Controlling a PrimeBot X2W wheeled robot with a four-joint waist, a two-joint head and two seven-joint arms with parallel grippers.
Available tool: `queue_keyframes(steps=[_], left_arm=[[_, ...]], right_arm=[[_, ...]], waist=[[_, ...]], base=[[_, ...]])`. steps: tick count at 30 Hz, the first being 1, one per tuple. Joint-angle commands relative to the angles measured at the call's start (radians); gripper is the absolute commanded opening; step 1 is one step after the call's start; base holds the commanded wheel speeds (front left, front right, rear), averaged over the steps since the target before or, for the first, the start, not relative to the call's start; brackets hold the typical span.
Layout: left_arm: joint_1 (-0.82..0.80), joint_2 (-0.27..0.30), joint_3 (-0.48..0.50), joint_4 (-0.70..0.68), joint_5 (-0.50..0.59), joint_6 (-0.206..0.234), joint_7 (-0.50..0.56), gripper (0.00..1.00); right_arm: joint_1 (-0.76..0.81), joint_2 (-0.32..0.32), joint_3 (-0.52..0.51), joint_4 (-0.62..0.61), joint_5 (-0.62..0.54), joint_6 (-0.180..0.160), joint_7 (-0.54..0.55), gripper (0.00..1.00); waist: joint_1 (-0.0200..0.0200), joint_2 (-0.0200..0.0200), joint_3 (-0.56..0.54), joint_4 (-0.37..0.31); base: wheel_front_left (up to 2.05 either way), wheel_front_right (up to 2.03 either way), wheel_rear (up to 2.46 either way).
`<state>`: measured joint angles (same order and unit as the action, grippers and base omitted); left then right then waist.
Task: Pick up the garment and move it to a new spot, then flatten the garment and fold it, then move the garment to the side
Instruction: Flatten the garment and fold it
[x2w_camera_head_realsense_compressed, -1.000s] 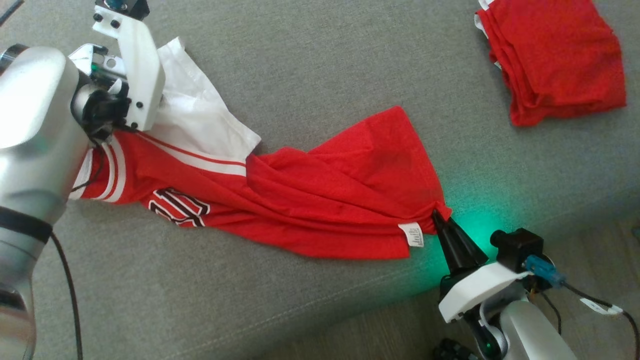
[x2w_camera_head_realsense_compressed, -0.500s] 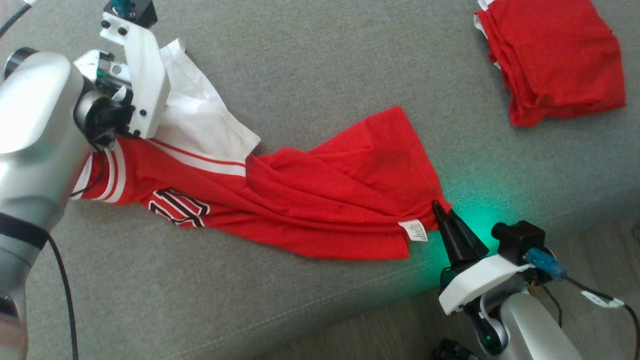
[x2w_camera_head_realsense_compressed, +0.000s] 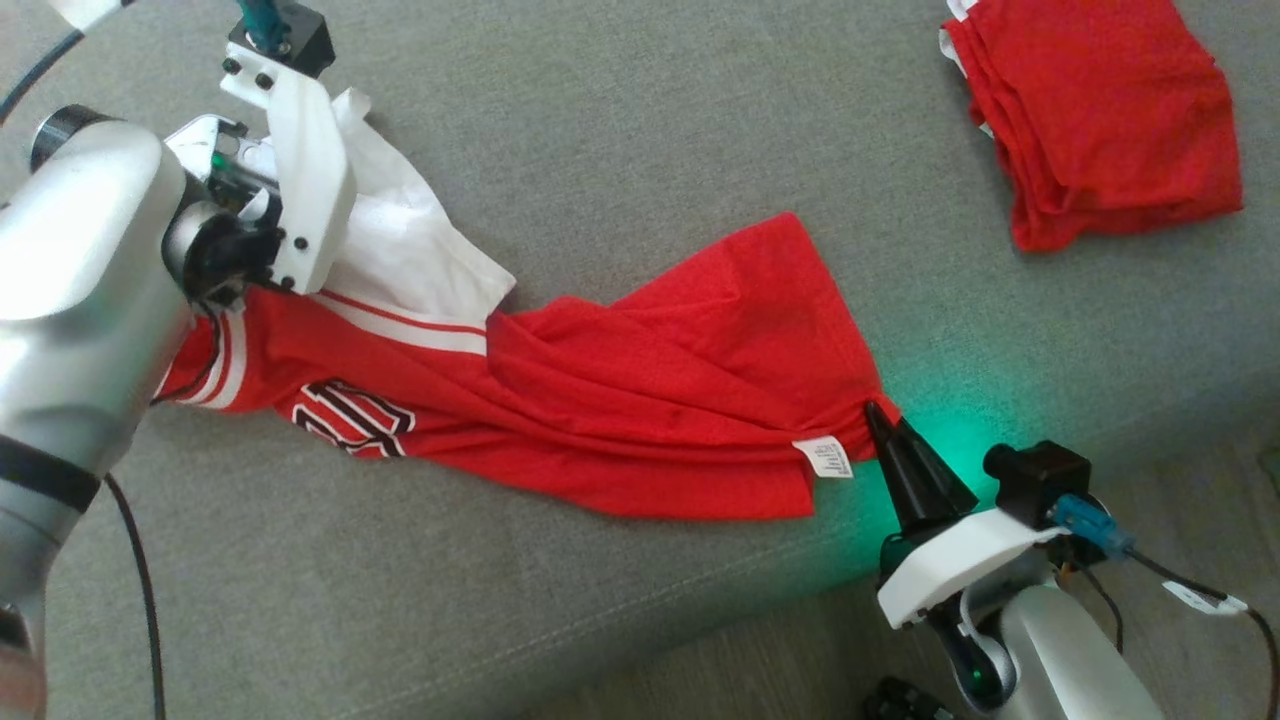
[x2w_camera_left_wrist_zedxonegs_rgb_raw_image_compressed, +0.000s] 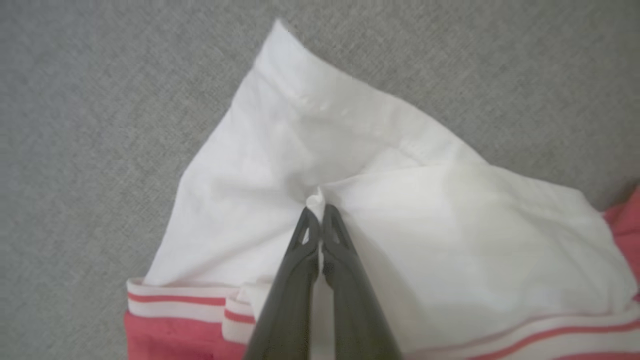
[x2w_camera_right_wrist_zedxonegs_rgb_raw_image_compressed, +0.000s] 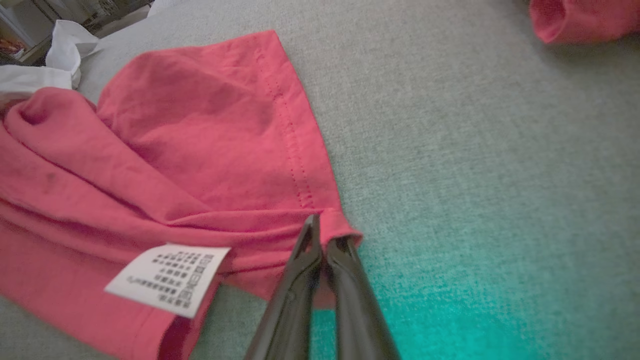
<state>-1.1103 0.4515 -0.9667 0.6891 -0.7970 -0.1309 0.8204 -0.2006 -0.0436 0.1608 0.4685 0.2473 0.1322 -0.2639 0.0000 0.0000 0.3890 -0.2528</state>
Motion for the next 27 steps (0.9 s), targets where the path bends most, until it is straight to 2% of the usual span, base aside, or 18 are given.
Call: queue_keyframes(steps=[1, 8, 16, 19, 27], left_arm=[[-0.035, 0.041, 0.027, -0.029, -0.013, 0.000, -0.013, 0.00], [-0.040, 0.044, -0.031, -0.080, -0.057, 0.000, -0.070, 0.00], [-0.064, 0.109, -0.099, -0.189, -0.094, 0.000, -0.289, 0.00], [-0.076, 0.135, -0.097, -0.192, -0.105, 0.000, -0.390, 0.00], [-0.167, 0.182, -0.089, -0.177, -0.099, 0.000, -0.667, 0.00]], right_arm=[[-0.002, -0.007, 0.009, -0.010, 0.001, -0.002, 0.002, 0.00], [0.023, -0.007, -0.034, -0.023, -0.050, -0.002, 0.002, 0.00], [0.012, -0.007, -0.108, -0.237, -0.106, -0.002, 0.009, 0.00], [-0.036, -0.008, -0.125, -0.314, -0.130, -0.002, 0.066, 0.00], [-0.255, -0.109, -0.167, -0.407, -0.161, -0.002, 0.323, 0.00]], waist=[[0.0000, 0.0000, -0.007, 0.002], [0.0000, 0.0000, -0.083, 0.031], [0.0000, 0.0000, -0.228, 0.070], [0.0000, 0.0000, -0.278, 0.087], [0.0000, 0.0000, -0.350, 0.151]], base=[[0.00, 0.00, 0.00], [0.00, 0.00, 0.00], [0.00, 0.00, 0.00], [0.00, 0.00, 0.00], [0.00, 0.00, 0.00]])
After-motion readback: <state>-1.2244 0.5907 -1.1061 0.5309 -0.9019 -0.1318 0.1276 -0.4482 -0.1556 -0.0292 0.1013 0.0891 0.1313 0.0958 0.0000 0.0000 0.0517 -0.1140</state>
